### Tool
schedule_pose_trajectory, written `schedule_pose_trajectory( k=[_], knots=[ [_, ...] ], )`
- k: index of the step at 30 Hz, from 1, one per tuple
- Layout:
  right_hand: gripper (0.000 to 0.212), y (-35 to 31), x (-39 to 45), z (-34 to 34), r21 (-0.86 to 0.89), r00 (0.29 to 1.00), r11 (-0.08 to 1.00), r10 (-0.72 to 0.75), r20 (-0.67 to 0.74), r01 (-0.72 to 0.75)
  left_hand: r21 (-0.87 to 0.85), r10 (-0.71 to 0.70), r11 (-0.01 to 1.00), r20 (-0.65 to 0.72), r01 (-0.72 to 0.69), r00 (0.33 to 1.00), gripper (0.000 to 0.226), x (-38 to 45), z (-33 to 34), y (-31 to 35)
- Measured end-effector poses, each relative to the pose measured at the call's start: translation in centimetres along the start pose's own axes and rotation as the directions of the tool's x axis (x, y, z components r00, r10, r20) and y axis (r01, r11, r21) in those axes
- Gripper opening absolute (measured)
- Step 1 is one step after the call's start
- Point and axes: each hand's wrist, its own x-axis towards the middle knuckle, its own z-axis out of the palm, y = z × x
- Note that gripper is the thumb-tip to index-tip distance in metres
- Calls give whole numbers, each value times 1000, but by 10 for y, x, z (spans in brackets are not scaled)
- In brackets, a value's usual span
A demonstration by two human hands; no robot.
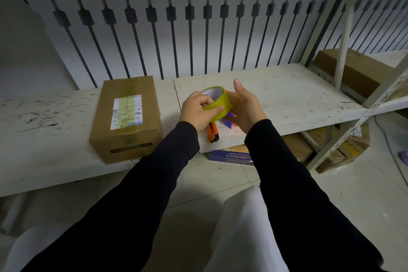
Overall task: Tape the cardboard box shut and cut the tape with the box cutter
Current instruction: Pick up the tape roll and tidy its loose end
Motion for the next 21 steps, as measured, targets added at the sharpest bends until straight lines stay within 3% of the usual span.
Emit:
schedule_pose_trajectory(
  k=[2,3,6,8,13,15,17,21],
  knots=[
    [75,2,4,-7,-49,999,998,41,2,-41,59,6,998,-17,-5,1000,20,6,6,2],
    [70,4,6,-11,-75,998,995,65,-20,-66,94,11,996,-21,-9,1000,13,10,10,3],
    [44,5,13,-22,-149,986,979,123,-113,-139,172,22,985,-11,-20,1000,20,19,24,3],
    [32,3,19,-33,-99,980,985,125,-157,-141,196,20,980,-3,-19,1000,16,24,34,3],
    [39,-2,36,-58,118,953,992,82,-291,-49,188,25,982,12,-27,1000,13,37,66,9],
    [41,-1,40,-68,125,939,992,74,-335,-33,160,23,987,-22,-19,1000,25,44,80,11],
    [43,2,46,-82,159,924,987,80,-374,-21,131,3,991,-46,3,999,52,49,93,13],
    [40,12,53,-108,255,879,967,99,-466,26,173,-136,976,-1,134,991,90,54,119,2]
  ],
)
